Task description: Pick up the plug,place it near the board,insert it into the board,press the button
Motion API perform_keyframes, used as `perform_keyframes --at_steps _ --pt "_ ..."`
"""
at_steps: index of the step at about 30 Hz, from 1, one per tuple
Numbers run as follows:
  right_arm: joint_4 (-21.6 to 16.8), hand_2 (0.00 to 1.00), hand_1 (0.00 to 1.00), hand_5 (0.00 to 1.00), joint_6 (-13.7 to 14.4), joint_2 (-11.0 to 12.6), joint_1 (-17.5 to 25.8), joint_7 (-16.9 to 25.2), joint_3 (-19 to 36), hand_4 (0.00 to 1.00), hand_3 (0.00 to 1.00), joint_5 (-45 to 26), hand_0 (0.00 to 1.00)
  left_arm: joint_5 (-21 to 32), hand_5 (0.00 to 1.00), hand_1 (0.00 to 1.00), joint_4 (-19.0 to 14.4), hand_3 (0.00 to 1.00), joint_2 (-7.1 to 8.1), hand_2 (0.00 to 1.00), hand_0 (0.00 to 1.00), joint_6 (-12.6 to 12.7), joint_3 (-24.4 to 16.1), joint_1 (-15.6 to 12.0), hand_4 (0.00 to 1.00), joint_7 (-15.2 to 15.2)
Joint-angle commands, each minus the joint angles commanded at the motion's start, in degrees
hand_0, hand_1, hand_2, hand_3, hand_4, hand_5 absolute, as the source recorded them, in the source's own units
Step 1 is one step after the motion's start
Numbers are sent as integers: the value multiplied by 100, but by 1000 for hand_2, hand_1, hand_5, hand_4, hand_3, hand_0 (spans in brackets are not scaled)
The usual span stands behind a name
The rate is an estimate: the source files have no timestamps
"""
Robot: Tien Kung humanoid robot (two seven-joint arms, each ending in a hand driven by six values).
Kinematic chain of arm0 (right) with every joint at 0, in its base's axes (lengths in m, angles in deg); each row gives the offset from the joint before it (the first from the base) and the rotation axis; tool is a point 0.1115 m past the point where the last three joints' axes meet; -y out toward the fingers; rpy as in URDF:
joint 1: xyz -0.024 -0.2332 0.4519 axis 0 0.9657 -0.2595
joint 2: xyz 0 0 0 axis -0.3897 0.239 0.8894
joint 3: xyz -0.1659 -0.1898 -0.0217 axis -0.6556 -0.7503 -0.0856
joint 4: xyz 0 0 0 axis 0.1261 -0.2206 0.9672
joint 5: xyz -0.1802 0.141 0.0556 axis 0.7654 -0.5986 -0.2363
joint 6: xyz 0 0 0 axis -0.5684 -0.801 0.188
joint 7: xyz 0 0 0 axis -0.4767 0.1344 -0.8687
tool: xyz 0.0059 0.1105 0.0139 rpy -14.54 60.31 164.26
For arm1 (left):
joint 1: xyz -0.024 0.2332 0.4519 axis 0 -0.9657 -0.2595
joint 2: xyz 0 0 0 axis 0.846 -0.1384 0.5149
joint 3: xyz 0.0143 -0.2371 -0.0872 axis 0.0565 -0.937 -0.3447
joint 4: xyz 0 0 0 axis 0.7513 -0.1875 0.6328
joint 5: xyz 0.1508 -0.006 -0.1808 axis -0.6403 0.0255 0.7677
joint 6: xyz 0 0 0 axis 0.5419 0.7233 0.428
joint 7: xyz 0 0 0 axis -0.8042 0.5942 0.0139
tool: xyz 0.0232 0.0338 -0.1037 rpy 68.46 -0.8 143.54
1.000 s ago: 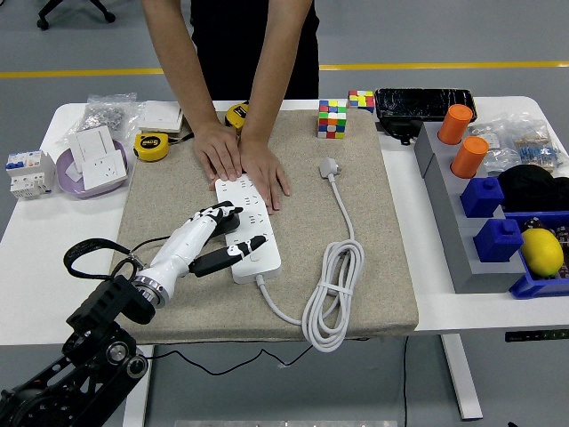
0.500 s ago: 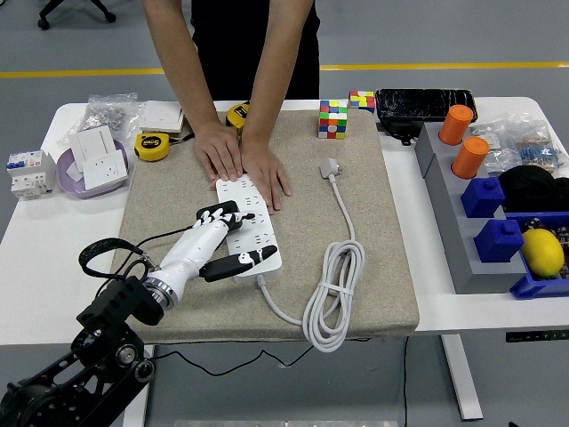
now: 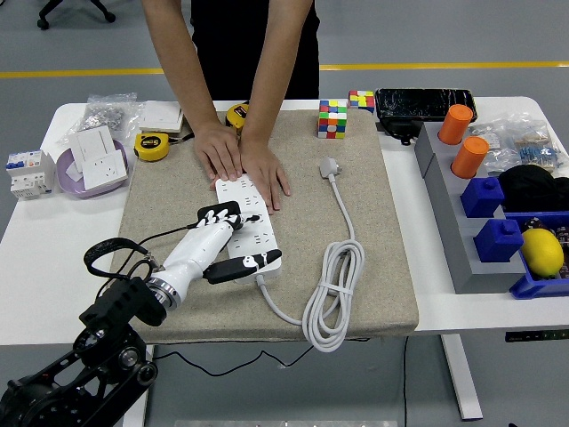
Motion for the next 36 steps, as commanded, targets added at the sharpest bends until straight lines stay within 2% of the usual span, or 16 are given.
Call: perform_keyframes --at_steps 6,13,14,15,20,21,24,26,27,30,32,33,36 --pt "0 760 769 855 2 6 -5 -1 -2 998 792 -8 865 -117 998 977 -218 896 34 918 998 48 -32 28 998 -50" --pt "0 760 769 854 -1 2 -6 1 7 998 792 -14 864 3 998 972 -689 886 73 905 998 169 44 -10 998 -208" --pt "0 760 769 854 0 2 -5 -2 14 998 792 -9 864 21 998 972 -821 886 82 905 998 144 49 -32 998 -147" --pt "0 760 769 854 0 2 -4 -3 15 998 793 -9 865 24 996 831 -921 862 88 799 906 110 51 -46 998 -84" --pt "0 760 769 854 1 5 -7 -4 15 998 793 -12 865 -72 996 831 -1446 862 141 799 906 -237 80 -92 998 517" --pt "0 760 769 853 0 5 -10 -6 20 998 792 -6 864 -106 461 338 -1458 879 153 403 382 -350 79 -89 875 633" --pt "0 760 769 853 -1 5 -12 -12 25 998 792 -2 864 -212 461 338 -1458 879 193 403 382 -736 77 -69 875 855" --pt "0 760 769 853 0 5 -14 -12 23 998 792 -6 864 -243 461 338 -1458 879 204 403 382 -909 80 -62 875 889" --pt "0 760 769 852 1 5 -16 -10 14 998 792 -15 864 -280 263 108 -1458 826 208 200 249 -998 86 -60 748 917" --pt "0 760 769 852 3 4 -20 -7 2 998 792 -31 864 -367 263 108 -1458 826 209 200 249 -1325 93 -60 748 1008" --pt "0 760 769 852 3 3 -16 -8 3 998 792 -27 864 -377 263 108 -1458 826 203 200 249 -1457 96 -54 748 1029" --pt "0 760 769 852 2 3 -15 -9 6 998 792 -24 865 -381 147 63 -1458 748 202 160 209 -1483 96 -51 564 1034" --pt "0 760 769 852 0 -1 -9 -15 19 998 792 -11 865 -416 147 63 -1454 748 193 160 209 -1553 106 -35 564 1033"
